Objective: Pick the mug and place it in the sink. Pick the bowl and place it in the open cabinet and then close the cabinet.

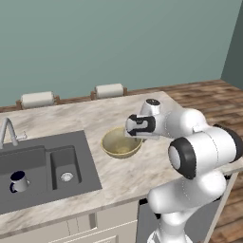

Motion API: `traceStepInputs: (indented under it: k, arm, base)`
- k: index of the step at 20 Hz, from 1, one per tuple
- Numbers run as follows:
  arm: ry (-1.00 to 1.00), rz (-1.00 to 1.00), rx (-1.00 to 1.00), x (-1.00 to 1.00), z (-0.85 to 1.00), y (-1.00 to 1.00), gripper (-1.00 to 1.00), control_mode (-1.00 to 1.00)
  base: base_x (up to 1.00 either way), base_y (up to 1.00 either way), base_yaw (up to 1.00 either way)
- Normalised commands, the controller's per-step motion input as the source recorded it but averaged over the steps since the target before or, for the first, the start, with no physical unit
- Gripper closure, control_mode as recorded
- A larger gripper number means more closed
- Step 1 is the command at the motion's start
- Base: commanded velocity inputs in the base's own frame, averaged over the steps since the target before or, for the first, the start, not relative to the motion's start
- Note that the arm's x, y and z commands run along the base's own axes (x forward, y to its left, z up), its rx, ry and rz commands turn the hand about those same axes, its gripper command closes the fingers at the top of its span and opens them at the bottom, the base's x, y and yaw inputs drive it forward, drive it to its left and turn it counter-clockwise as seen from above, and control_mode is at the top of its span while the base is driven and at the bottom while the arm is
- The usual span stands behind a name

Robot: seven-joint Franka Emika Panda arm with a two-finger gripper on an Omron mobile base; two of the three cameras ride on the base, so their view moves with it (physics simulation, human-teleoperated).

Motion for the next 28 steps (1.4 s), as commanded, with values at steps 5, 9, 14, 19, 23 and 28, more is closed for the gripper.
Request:
traceStepInputs:
  k: [5, 9, 14, 19, 23, 28]
  arm:
    - [0.16, -0.23, 0.0, -0.03, 0.63, -0.03, 1.0, -1.0]
    - [0.23, -0.28, 0.0, -0.02, 0.74, -0.24, 1.0, -1.0]
    - [0.24, -0.35, 0.08, -0.22, 0.55, -0.27, 1.0, -1.0]
    - [0.18, -0.43, 0.13, -0.39, 0.46, -0.17, 1.0, -1.0]
    - [-0.03, -0.58, 0.01, -0.56, 0.16, -0.01, 1.0, -1.0]
    - [-0.2, -0.56, -0.07, -0.27, 0.19, 0.25, 1.0, -1.0]
  base:
    - [0.0, 0.0, 0.0]
    - [0.0, 0.0, 0.0]
    - [0.0, 0.0, 0.0]
    - [0.0, 0.0, 0.0]
    - [0.0, 0.0, 0.0]
    - [0.0, 0.0, 0.0]
